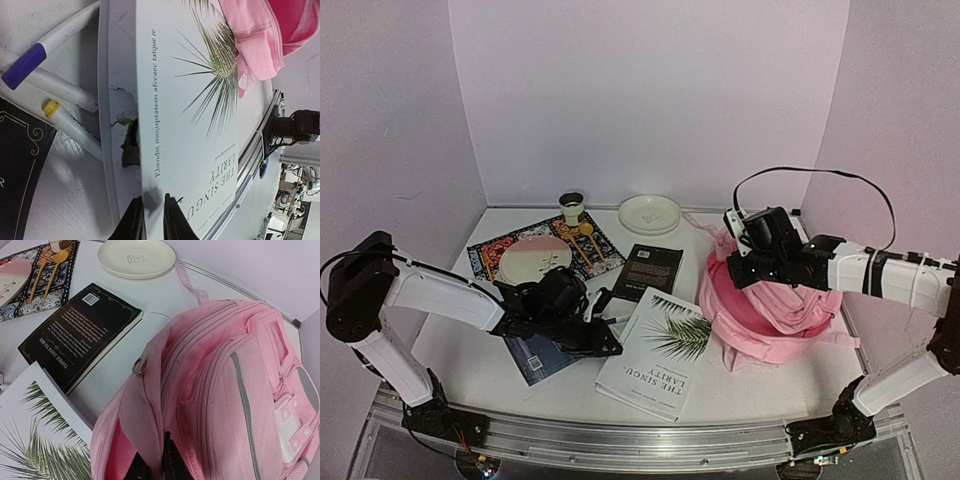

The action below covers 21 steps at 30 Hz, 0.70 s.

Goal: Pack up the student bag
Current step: Place the largest pocket of the student bag, then grab the book from the book.

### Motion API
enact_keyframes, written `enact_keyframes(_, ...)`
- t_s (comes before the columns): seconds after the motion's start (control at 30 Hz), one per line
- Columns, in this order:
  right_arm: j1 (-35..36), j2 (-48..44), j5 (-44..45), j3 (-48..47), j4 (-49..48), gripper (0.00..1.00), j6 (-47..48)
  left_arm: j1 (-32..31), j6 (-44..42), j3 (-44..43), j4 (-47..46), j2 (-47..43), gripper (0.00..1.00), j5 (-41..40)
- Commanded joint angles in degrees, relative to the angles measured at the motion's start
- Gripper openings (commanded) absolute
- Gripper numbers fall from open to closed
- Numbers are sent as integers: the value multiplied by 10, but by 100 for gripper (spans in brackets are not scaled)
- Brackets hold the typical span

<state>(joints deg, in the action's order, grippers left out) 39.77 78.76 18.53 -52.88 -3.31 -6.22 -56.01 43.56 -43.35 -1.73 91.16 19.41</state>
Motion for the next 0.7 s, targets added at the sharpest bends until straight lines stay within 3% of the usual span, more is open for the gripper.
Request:
enact_keyframes(0.0,0,-8,-20,-3,-42,10,-17,-4,5,-15,-32,-10,10,11)
enact_keyframes(0.1,0,-13,-33,1,-43,13,-17,-4,5,-18,-37,-16,1,6)
enact_keyframes(0.33,1,-41,-75,15,-42,24,-15,-4,1,-26,-43,-18,0,5)
enact_keyframes(0.67,51,-91,-132,23,-28,57,20,2,-23,-58,-40,-35,0,-14)
